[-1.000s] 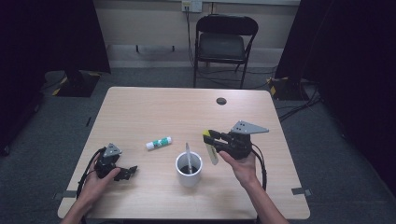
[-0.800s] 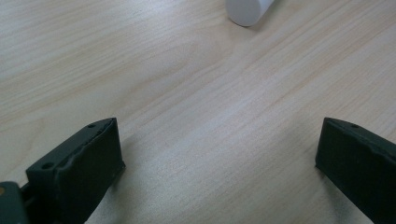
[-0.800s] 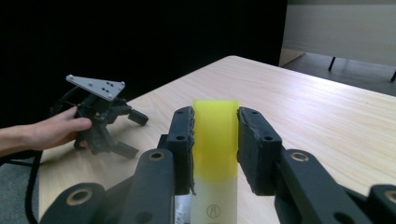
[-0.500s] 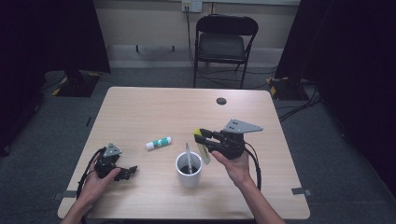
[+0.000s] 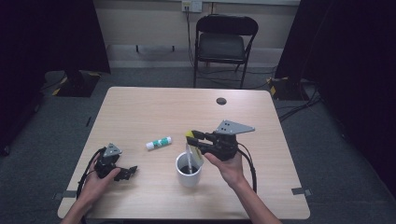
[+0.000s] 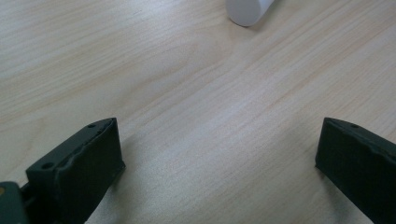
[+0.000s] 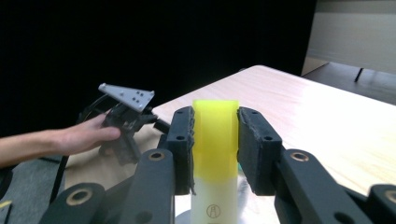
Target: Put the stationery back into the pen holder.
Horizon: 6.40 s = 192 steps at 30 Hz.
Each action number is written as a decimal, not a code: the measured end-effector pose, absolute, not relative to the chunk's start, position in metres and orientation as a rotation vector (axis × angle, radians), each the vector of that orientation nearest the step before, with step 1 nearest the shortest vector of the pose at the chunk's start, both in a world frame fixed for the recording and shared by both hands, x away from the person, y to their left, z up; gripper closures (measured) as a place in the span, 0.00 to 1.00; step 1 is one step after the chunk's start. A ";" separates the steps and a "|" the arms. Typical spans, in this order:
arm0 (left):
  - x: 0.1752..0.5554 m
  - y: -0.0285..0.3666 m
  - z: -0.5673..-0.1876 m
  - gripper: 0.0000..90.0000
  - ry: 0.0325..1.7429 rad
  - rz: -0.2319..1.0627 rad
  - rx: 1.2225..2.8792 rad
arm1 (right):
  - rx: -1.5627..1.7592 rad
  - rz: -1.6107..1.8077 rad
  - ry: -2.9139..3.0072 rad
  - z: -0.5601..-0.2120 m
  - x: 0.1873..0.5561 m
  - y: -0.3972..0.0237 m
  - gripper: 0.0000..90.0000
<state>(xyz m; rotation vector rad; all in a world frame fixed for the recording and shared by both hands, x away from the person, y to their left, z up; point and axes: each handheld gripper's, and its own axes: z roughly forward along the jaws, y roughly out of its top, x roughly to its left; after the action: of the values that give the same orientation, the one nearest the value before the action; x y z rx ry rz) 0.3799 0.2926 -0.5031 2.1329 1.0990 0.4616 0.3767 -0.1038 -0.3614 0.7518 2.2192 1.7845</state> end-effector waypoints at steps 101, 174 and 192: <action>0.379 0.292 -0.503 0.00 1.109 0.475 2.130 | 0.992 1.473 2.304 -0.426 0.371 -0.168 0.62; 0.428 0.244 -0.457 0.36 0.937 0.416 2.038 | 1.270 0.974 2.204 -0.499 0.395 -0.250 0.24; 0.447 0.233 -0.470 0.50 0.880 0.410 2.076 | 1.276 0.975 2.200 -0.499 0.395 -0.250 0.24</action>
<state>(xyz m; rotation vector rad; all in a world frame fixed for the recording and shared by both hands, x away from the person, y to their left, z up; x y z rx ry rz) 0.4468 0.2327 -0.4704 2.0757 0.8796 0.4104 0.3954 -0.2498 -0.4995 1.2755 2.2000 0.9749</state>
